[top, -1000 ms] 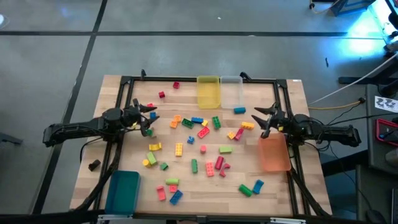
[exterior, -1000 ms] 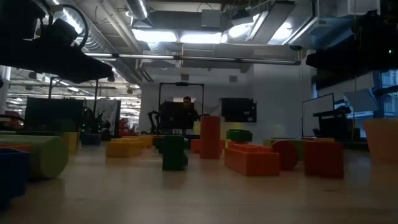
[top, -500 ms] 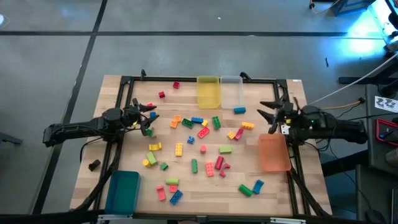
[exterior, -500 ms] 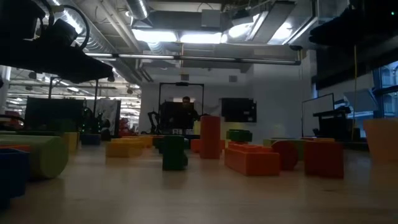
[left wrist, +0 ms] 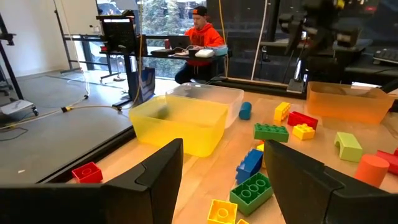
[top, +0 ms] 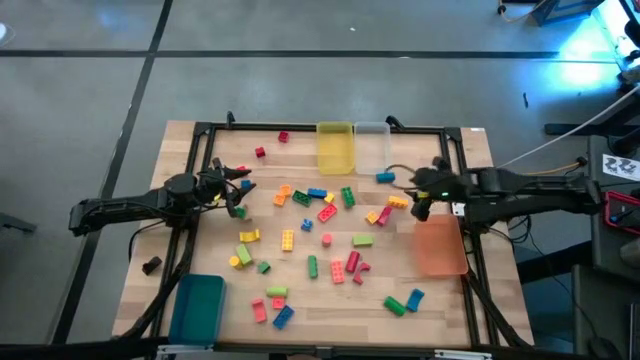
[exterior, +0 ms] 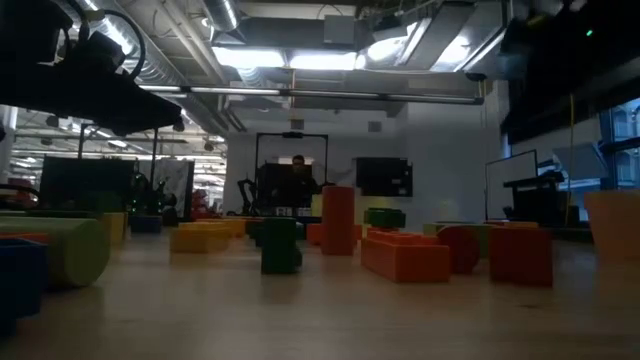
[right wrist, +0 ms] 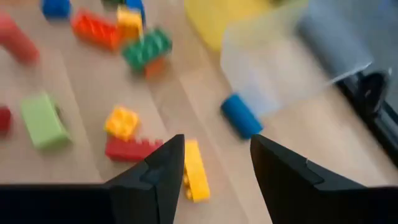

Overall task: Sort blocks by size
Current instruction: Put the yellow rectangular game piece into the orange bin

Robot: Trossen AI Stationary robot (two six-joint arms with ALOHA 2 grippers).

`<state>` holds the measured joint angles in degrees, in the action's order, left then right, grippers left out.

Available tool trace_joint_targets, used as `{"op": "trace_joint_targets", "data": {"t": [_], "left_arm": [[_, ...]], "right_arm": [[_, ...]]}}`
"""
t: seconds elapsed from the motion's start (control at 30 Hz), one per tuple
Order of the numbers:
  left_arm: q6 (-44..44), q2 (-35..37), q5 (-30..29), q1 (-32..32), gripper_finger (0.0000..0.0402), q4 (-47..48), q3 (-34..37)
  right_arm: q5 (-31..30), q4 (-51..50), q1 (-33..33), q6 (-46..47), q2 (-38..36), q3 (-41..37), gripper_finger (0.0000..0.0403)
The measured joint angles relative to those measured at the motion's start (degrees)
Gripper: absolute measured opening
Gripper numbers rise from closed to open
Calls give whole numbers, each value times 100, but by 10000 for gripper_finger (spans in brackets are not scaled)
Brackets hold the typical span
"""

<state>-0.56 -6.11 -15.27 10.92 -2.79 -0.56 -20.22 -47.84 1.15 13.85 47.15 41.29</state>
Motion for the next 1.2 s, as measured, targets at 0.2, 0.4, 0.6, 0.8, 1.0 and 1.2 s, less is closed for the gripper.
{"op": "trace_joint_targets", "data": {"t": [0.2,0.4,0.6,0.8,1.0,1.2], "left_arm": [[7,0,0,0,210,0,0],[11,0,0,0,210,0,0],[11,0,0,1,210,0,0],[11,0,1,0,210,0,0],[11,0,0,0,210,0,0],[11,0,1,0,210,0,0]], "right_arm": [[443,-198,0,2,1099,-1,186],[608,-204,187,-18,2007,-1,186],[886,-167,872,-367,2667,-1,186],[1587,-149,1555,-772,3009,-1,186],[1900,41,1923,-1151,3214,1,186],[1950,193,1954,-1452,3303,1,167]]}}
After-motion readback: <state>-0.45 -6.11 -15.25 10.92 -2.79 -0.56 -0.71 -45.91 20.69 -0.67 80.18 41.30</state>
